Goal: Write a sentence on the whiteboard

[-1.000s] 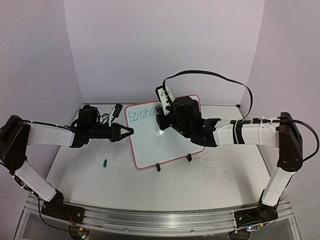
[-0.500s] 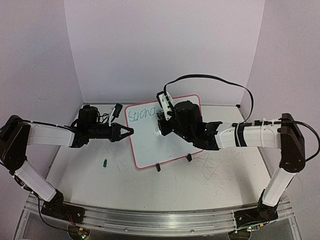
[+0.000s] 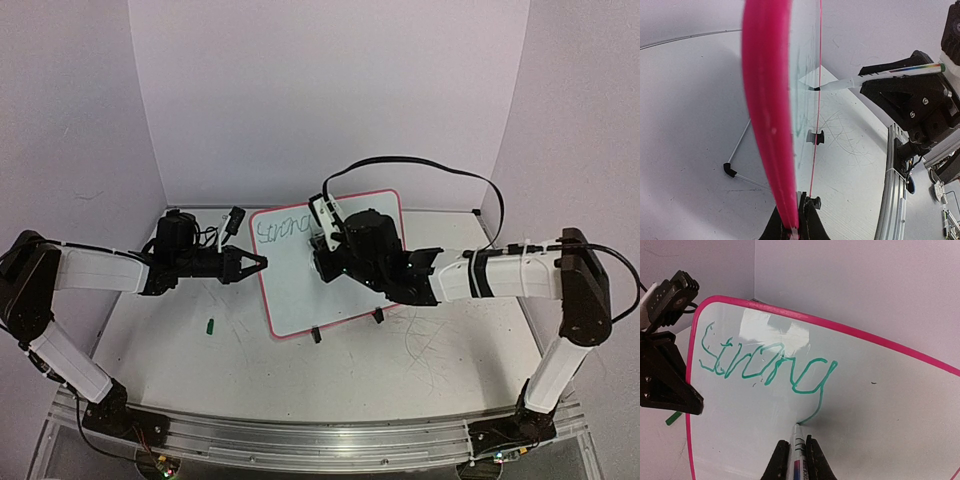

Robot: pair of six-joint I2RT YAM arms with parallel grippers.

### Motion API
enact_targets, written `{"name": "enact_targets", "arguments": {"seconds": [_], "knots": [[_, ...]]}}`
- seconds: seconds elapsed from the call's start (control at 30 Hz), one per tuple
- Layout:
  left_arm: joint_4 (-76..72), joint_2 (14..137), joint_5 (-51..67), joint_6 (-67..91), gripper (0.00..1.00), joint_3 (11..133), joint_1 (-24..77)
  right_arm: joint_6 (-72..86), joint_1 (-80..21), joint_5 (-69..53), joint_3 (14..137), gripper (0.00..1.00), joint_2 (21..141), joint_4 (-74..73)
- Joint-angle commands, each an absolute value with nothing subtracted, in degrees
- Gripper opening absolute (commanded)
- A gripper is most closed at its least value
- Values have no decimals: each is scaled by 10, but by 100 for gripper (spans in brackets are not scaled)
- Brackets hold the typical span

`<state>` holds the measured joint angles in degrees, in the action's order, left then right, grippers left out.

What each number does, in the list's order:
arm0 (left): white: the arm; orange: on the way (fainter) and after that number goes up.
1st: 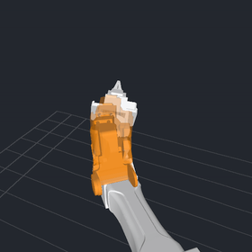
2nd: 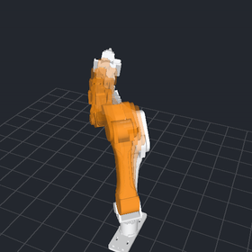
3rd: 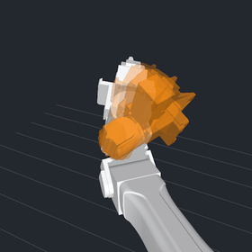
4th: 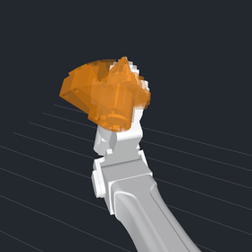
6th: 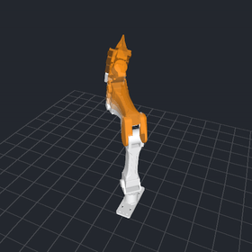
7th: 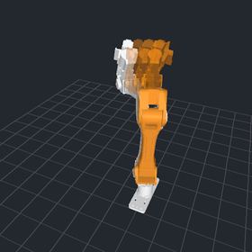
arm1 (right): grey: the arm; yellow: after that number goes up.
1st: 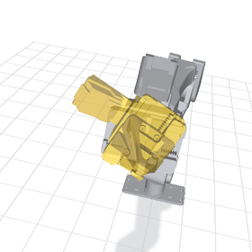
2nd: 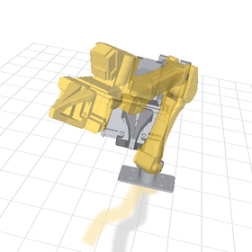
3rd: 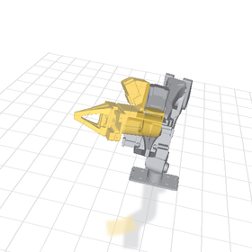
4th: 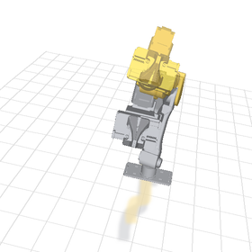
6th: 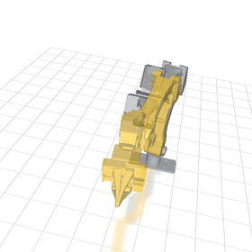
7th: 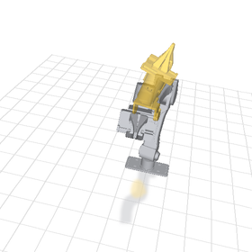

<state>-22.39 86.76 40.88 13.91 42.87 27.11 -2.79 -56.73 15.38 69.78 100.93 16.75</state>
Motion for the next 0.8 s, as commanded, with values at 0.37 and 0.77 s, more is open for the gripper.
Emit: {"name": "enact_targets", "arguments": {"seconds": [0.37, 0.77], "knots": [[-217, 870, 332, 82, 0, 445, 266, -43, -521, 85, 685, 0, 925, 208], [-210, 866, 326, 79, 0, 447, 268, -72, -520, 64, 682, 0, 923, 190]]}}
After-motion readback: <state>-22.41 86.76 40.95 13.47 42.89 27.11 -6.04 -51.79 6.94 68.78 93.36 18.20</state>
